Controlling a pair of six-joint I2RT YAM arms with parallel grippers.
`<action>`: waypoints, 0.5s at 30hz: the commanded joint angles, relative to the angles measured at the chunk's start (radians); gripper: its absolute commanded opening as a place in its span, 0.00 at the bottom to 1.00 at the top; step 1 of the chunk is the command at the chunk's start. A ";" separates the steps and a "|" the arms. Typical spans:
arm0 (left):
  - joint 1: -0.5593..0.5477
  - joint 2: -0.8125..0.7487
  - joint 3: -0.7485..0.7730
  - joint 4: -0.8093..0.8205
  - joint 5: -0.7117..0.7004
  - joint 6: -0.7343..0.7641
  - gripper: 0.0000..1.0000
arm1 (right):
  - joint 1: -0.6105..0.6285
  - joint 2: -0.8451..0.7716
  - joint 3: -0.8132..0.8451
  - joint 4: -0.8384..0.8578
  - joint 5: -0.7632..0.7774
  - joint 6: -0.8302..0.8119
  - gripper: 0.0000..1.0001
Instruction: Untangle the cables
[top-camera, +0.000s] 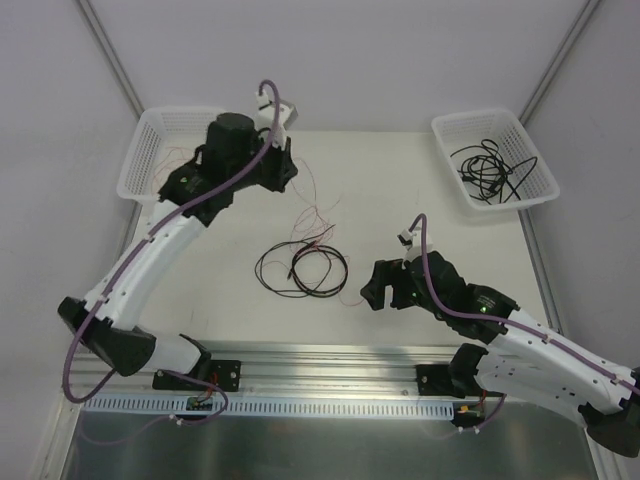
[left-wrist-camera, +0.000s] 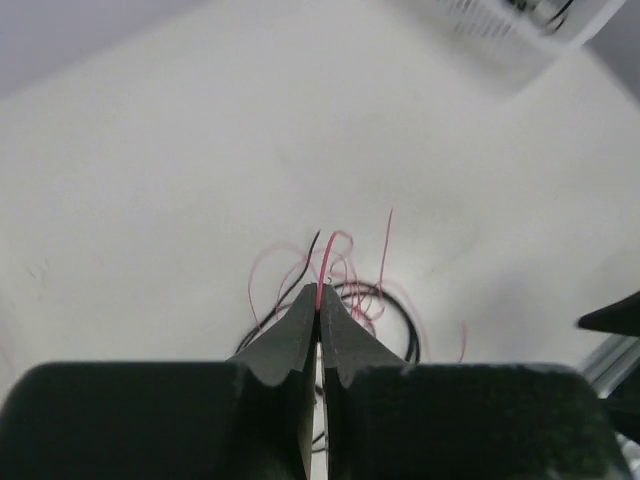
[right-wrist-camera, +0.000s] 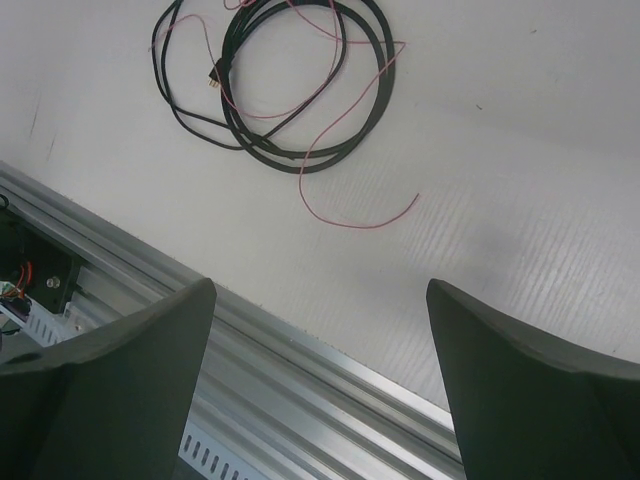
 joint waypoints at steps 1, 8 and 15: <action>0.007 -0.143 0.212 -0.100 0.071 -0.037 0.00 | 0.001 0.001 0.005 0.043 0.019 0.000 0.91; 0.007 -0.126 0.511 -0.099 0.060 -0.064 0.00 | -0.001 -0.012 0.005 0.052 0.028 -0.008 0.91; 0.009 -0.123 0.511 -0.099 0.057 -0.110 0.00 | 0.001 -0.025 0.016 0.067 -0.001 -0.040 0.91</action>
